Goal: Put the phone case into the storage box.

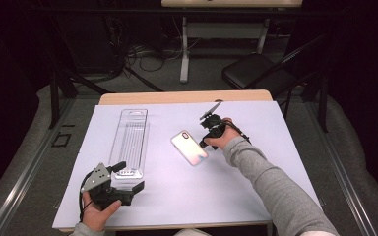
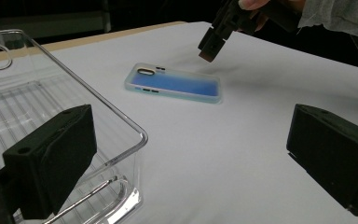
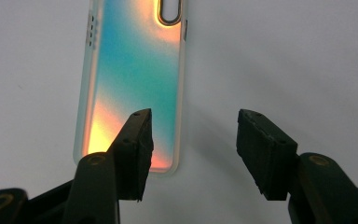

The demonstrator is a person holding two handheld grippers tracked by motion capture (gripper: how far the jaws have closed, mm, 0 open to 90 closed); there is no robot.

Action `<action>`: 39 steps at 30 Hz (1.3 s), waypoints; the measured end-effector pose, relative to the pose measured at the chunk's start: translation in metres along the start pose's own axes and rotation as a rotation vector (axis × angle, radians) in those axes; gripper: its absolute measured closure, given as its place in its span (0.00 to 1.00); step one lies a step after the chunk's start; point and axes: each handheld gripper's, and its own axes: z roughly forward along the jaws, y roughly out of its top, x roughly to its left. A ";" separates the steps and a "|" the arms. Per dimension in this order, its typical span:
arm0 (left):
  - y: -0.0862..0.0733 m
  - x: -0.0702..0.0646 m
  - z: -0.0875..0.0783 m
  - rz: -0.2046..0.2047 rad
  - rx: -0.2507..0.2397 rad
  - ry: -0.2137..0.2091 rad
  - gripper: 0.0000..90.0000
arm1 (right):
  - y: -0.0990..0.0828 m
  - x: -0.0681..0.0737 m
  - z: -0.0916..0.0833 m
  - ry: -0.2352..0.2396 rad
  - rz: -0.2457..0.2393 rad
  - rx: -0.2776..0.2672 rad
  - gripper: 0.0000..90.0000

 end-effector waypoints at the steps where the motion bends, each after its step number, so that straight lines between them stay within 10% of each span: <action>1: 0.000 0.000 0.000 -0.002 0.000 0.000 0.02 | 0.001 0.000 -0.001 0.000 0.011 0.015 0.52; 39: 0.000 0.000 0.000 -0.002 0.000 -0.002 0.02 | 0.005 0.009 0.022 0.007 0.011 0.139 0.79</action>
